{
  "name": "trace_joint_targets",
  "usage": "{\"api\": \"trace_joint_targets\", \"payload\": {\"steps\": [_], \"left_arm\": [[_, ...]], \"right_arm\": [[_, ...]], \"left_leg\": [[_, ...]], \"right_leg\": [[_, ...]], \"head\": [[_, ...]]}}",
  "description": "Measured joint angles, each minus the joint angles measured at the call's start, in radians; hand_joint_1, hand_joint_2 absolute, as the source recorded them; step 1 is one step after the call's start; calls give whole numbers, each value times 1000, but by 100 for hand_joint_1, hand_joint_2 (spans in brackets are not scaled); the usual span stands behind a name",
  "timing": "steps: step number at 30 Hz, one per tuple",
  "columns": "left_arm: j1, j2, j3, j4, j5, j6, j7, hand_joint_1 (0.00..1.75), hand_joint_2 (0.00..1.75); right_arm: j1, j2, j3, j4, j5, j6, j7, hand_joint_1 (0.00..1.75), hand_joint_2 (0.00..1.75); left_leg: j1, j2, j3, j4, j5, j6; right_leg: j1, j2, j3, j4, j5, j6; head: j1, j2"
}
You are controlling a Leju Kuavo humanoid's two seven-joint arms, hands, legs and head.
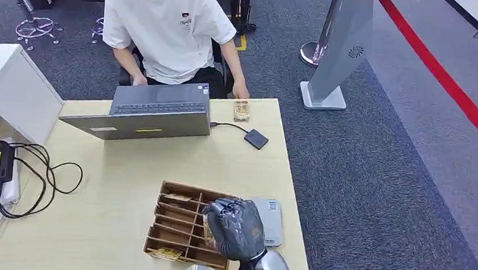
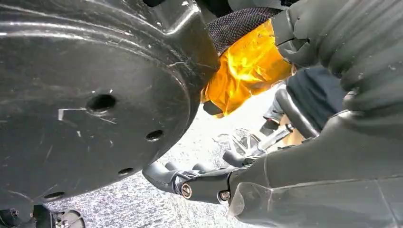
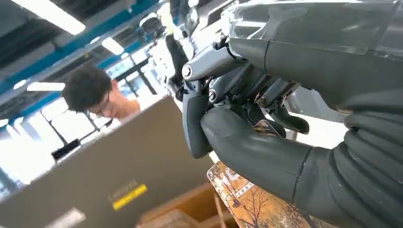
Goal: Pass the card to the sensor for recognition and then transmit it.
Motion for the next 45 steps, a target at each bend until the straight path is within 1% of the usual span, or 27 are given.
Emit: {"api": "trace_joint_targets", "payload": {"steps": [3, 14, 16, 19, 21, 23, 25, 27, 30, 34, 37, 39, 42, 45], "left_arm": [[0, 1, 0, 0, -2, 0, 0, 0, 175], [0, 2, 0, 0, -7, 0, 0, 0, 175], [0, 2, 0, 0, -10, -2, 0, 0, 175], [-1, 5, 0, 0, -24, -9, 0, 0, 175], [-1, 10, 0, 0, -35, -15, 0, 0, 175], [-2, 16, 0, 0, -53, -24, -3, 0, 175], [-4, 25, -4, 0, -72, -29, -3, 0, 175], [-6, 37, -11, 0, -91, -30, 7, 0, 175], [-11, 54, -24, -5, -111, -29, 19, 0, 175], [-15, 71, -39, -17, -136, -29, 35, 0, 175], [-18, 85, -48, -30, -150, -29, 42, 0, 175], [-21, 91, -60, -37, -155, -29, 47, 0, 175], [-25, 98, -68, -45, -161, -30, 50, 0, 175], [-28, 104, -78, -52, -171, -30, 51, 0, 175]], "right_arm": [[-12, 0, 0, -33, -12, 0, 27, 175, 175], [-22, 0, 1, -69, -11, 0, 32, 175, 175], [-33, 0, 1, -80, 4, 0, 45, 175, 175], [-95, -5, 11, -104, 13, 0, 105, 175, 175], [-156, -10, 26, -120, 14, 6, 169, 175, 175], [-245, -14, 47, -126, 28, 41, 244, 175, 175], [-334, -14, 60, -120, 58, 83, 307, 175, 175], [-436, -5, 68, -84, 102, 130, 367, 175, 175], [-588, 21, 76, 10, 166, 190, 446, 175, 175], [-733, 70, 79, 157, 229, 239, 517, 175, 175], [-814, 101, 80, 264, 259, 248, 552, 175, 175], [-864, 123, 80, 347, 273, 242, 563, 175, 175], [-905, 143, 80, 429, 282, 237, 575, 175, 175], [-943, 156, 80, 509, 315, 238, 616, 175, 175]], "left_leg": [[0, 0, 0, 0, 0, 0], [0, 0, 0, 0, 0, 0], [0, 0, 0, 0, 0, 0], [0, 0, 0, 0, 0, 0], [0, 0, 0, 0, 1, 0], [0, 0, 0, 0, 2, -1], [0, 0, 0, 0, 3, -1], [0, 0, 0, 0, 4, -2], [0, 0, 1, 0, 4, -2], [0, -1, 0, 0, 4, -2], [0, -1, 0, 0, 4, -2], [0, -1, 0, 0, 4, -2], [0, -2, 0, 0, 4, -2], [0, -2, 0, 1, 4, -2]], "right_leg": [[0, 0, 0, 0, 0, 0], [0, 0, 0, 0, 0, 0], [0, 0, 0, 0, 0, 0], [0, 0, 0, 0, 0, 0], [0, 0, 0, 0, 1, -1], [0, 1, -1, 1, 3, -2], [0, 1, -1, 2, 3, -2], [0, 1, -1, 3, 3, -2], [0, 1, -1, 4, 3, -2], [0, 1, -1, 5, 3, -2], [0, 0, -2, 5, 3, -2], [0, 0, -2, 5, 3, -2], [0, 0, -2, 5, 3, -2], [0, 0, -2, 5, 3, -2]], "head": [[0, 0], [0, 0], [0, 0], [0, 0], [0, 0], [0, 0], [0, 0], [0, 0], [0, 0], [0, 0], [1, 0], [0, 0], [0, 0], [0, 0]]}}
